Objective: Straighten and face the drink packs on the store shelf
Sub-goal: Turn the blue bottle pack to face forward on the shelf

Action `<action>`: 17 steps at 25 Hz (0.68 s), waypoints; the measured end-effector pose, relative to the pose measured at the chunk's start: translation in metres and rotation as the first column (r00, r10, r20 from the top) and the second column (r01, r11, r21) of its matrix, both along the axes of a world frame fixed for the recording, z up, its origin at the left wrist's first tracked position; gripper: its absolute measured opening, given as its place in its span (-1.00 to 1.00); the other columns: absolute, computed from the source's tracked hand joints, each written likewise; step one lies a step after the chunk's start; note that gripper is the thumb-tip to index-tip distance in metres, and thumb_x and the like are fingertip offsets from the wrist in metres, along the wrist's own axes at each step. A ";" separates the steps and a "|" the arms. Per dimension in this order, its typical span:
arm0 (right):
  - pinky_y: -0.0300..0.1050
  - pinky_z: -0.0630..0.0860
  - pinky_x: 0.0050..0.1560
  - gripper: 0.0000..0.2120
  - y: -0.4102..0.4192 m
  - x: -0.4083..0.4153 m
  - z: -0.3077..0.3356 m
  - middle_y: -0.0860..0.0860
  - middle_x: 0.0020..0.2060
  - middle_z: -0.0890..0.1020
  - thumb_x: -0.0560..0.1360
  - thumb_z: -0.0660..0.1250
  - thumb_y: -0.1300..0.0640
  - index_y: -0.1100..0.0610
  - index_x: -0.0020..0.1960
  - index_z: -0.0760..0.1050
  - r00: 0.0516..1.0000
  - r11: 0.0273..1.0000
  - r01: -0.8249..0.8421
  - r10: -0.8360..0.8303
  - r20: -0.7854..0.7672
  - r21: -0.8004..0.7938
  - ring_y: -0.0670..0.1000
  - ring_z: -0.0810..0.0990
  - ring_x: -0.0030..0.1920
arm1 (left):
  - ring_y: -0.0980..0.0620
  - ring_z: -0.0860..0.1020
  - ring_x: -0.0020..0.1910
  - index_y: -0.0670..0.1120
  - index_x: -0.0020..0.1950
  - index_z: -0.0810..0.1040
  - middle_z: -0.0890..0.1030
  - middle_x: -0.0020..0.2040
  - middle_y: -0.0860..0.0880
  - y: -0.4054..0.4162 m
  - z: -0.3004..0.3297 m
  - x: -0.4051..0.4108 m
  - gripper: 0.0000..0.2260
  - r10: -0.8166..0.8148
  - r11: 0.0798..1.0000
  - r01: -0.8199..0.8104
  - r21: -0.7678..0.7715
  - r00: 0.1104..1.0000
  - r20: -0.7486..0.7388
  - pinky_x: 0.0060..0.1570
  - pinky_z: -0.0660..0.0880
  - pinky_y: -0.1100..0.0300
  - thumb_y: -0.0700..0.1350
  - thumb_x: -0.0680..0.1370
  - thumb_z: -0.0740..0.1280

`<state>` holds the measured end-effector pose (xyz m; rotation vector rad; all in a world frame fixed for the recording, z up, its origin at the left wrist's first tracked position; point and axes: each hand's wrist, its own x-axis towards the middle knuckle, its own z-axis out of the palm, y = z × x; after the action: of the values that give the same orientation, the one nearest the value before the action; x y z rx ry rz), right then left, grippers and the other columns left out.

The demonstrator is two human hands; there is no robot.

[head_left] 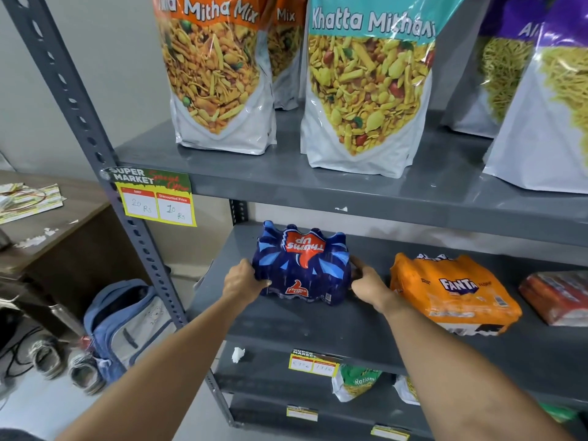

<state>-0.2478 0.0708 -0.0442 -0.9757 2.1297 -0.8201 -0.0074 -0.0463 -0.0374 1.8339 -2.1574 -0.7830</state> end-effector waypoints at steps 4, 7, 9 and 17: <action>-0.09 0.53 0.04 -0.55 -0.011 -0.006 -0.002 0.09 0.18 0.59 0.53 0.03 0.43 0.00 0.13 0.53 0.967 0.973 0.209 -0.190 0.170 -0.102 0.14 0.56 0.19 | -0.15 0.61 0.05 -0.06 0.04 0.45 0.64 0.04 -0.13 -0.002 -0.009 -0.004 -0.82 0.113 0.982 -0.036 0.188 0.902 -0.417 -0.01 0.53 0.02 -0.14 0.51 0.41; -0.15 0.44 -0.25 -0.59 -0.009 0.001 -0.007 0.13 -0.10 0.65 0.43 0.03 0.51 0.12 -0.21 0.55 0.942 0.954 0.268 -0.231 0.245 -0.132 0.14 0.57 -0.05 | -0.08 0.58 0.02 0.02 -0.02 0.43 0.56 0.06 -0.12 0.020 -0.008 -0.017 -0.73 0.051 0.939 0.208 0.275 0.706 -0.707 0.15 0.55 -0.05 0.00 0.44 0.49; -0.07 0.48 -0.23 -0.60 -0.009 0.008 -0.008 0.13 -0.29 0.61 0.36 0.03 0.55 0.18 -0.33 0.52 0.924 0.949 0.286 -0.237 0.302 -0.131 0.16 0.54 -0.14 | -0.09 0.61 0.09 0.00 0.08 0.39 0.55 0.13 -0.14 0.033 -0.006 -0.024 -0.52 0.019 0.915 0.300 0.270 0.636 -0.772 0.18 0.57 -0.10 0.16 0.33 0.51; 0.01 0.61 0.01 -0.65 -0.018 0.037 0.020 0.12 -0.40 0.70 0.32 0.03 0.49 0.25 -0.32 0.56 0.960 0.999 0.011 0.001 0.280 -0.043 0.14 0.69 -0.26 | 0.00 0.67 -0.01 0.01 0.23 0.54 0.68 0.04 -0.02 0.028 0.012 -0.031 -0.63 0.117 0.968 0.099 0.231 0.636 -0.763 0.07 0.62 0.07 0.15 0.50 0.38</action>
<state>-0.2105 0.0532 -0.0245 -0.8225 1.8790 -0.9509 -0.0381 -0.0183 -0.0250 1.2048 -1.5052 -1.5585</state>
